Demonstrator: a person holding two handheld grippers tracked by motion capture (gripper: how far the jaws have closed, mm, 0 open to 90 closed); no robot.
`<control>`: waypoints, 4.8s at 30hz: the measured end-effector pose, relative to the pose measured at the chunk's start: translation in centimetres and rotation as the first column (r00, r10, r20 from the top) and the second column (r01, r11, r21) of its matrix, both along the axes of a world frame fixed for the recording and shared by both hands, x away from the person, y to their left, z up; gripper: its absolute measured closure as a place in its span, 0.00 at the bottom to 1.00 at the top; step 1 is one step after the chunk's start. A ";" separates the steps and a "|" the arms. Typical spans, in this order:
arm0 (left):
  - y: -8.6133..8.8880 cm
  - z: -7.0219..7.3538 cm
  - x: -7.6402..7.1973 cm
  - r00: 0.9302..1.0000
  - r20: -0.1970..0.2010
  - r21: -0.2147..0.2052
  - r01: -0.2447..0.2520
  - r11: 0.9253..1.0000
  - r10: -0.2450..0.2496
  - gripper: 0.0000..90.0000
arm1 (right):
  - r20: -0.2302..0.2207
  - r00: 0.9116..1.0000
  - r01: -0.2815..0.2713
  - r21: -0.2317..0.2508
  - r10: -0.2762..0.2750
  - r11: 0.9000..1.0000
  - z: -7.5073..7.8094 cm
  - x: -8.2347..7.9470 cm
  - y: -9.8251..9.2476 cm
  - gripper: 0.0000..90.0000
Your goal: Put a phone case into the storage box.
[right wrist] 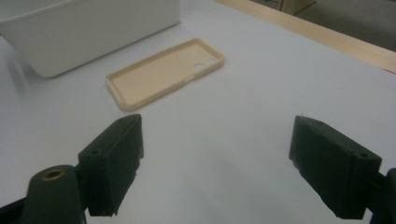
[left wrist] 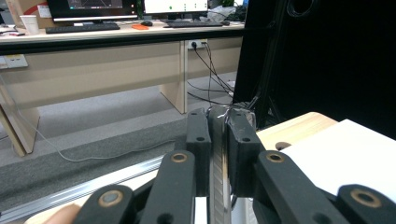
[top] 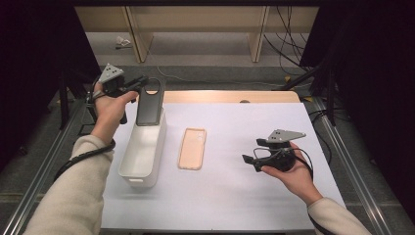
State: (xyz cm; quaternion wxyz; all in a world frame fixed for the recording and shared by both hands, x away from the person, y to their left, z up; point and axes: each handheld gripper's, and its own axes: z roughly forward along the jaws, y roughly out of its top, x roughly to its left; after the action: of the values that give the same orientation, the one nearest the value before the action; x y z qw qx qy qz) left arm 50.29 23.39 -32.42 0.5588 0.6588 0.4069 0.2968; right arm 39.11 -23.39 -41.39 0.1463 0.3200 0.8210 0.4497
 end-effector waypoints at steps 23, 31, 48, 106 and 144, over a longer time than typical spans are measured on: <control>0.7 -0.7 0.4 1.000 -0.007 0.003 -0.016 1.000 0.016 0.90 | 0.013 1.000 0.024 0.011 -0.024 1.000 0.2 -0.3 -1.2 0.21; 0.6 -0.9 0.7 1.000 -0.008 0.006 -0.014 1.000 0.014 0.90 | 0.019 0.999 0.037 0.009 -0.037 0.999 0.3 -0.6 -2.0 0.21; 1.0 -1.2 1.7 1.000 -0.018 -0.011 -0.016 1.000 0.016 0.90 | 0.018 0.998 0.065 0.019 -0.065 0.998 0.2 -1.1 -3.3 0.21; 0.9 -4.8 3.2 0.994 -0.110 0.031 -0.016 0.999 0.020 0.90 | 0.012 0.998 0.066 0.016 -0.066 0.998 0.1 -0.9 -3.3 0.21; 1.6 -6.7 3.7 0.987 -0.154 0.032 -0.043 0.999 0.047 0.89 | 0.006 0.998 0.064 0.014 -0.064 0.998 0.0 -0.9 -3.3 0.21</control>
State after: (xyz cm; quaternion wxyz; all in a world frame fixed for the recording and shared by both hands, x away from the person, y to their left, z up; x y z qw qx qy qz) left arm 53.96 24.94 -39.14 0.5092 0.6784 0.4596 0.2631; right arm 38.19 -26.69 -41.42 0.1612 0.3455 0.8067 0.4515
